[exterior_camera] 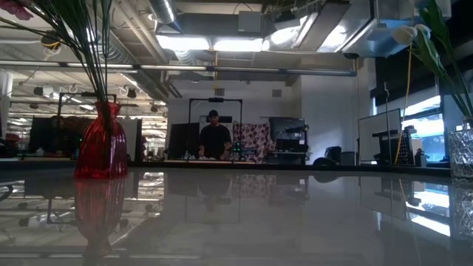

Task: Sort flowers into vase by color
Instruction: Return to Home Position

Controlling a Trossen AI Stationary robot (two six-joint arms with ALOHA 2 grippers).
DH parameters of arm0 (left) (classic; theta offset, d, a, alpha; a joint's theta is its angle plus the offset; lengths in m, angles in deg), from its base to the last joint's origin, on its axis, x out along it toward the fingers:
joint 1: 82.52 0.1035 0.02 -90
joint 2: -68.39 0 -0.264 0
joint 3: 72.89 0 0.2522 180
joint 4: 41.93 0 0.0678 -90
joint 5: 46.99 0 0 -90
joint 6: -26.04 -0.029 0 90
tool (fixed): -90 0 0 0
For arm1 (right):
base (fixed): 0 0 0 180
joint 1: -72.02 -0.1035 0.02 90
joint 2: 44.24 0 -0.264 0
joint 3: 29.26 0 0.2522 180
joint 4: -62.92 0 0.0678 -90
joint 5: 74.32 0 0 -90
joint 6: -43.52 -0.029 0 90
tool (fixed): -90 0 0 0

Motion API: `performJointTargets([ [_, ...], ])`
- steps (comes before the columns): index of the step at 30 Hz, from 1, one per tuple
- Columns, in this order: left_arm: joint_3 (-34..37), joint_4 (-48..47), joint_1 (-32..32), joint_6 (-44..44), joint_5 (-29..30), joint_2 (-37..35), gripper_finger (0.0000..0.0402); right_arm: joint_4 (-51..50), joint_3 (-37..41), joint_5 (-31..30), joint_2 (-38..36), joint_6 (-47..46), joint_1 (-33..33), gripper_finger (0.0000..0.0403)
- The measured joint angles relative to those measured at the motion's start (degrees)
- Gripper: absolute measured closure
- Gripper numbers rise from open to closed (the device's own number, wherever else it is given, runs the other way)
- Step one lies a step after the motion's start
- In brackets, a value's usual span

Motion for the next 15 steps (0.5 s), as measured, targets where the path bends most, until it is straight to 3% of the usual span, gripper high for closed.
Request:
performJointTargets([
  [6,12.1,16.7,1.0,-7.8,5.1,0.0,0.0256,-2.0,0.0,0.5,0.0,0.0,0.0,0.0402],
  [11,23.3,28.5,3.1,-7.4,7.4,0.0,0.0256,-2.7,0.0,0.5,0.0,0.0,0.0,0.0402],
  [15,24.2,25.6,5.4,-3.0,11.8,0.1,0.0256,-3.1,0.0,0.5,0.1,0.0,0.0,0.0402],
])
